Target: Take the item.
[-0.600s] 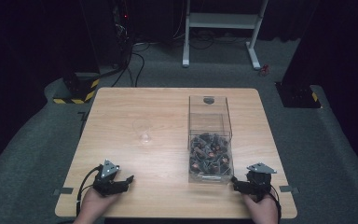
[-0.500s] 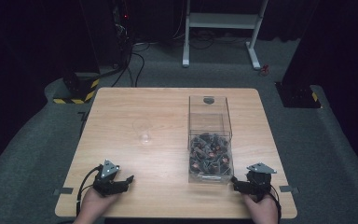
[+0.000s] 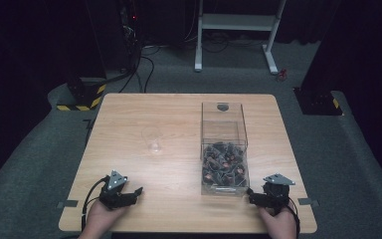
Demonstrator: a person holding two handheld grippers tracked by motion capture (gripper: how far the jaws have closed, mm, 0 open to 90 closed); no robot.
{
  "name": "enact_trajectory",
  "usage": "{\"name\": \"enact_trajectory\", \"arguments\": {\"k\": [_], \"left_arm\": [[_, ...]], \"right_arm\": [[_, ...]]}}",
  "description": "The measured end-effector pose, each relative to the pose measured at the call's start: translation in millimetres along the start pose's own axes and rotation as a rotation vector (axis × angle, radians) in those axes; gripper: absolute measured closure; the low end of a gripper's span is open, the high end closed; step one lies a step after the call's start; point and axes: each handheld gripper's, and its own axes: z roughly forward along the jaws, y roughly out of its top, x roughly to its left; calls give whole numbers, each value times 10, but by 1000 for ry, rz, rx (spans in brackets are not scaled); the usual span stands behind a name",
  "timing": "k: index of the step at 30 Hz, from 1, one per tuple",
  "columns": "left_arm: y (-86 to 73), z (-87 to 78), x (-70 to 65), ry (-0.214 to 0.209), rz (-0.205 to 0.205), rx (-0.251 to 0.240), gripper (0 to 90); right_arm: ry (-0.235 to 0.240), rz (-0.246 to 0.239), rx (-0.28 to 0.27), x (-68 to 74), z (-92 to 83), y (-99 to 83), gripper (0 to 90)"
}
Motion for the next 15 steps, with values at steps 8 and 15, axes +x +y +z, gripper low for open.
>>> {"name": "enact_trajectory", "arguments": {"k": [8, 15], "left_arm": [[2, -17, 27, 7, -13, 0, 301], [8, -18, 14, 9, -13, 2, 331]], "right_arm": [[1, -1, 0, 1, 0, 0, 77], [2, -1, 0, 1, 0, 1, 77]]}}
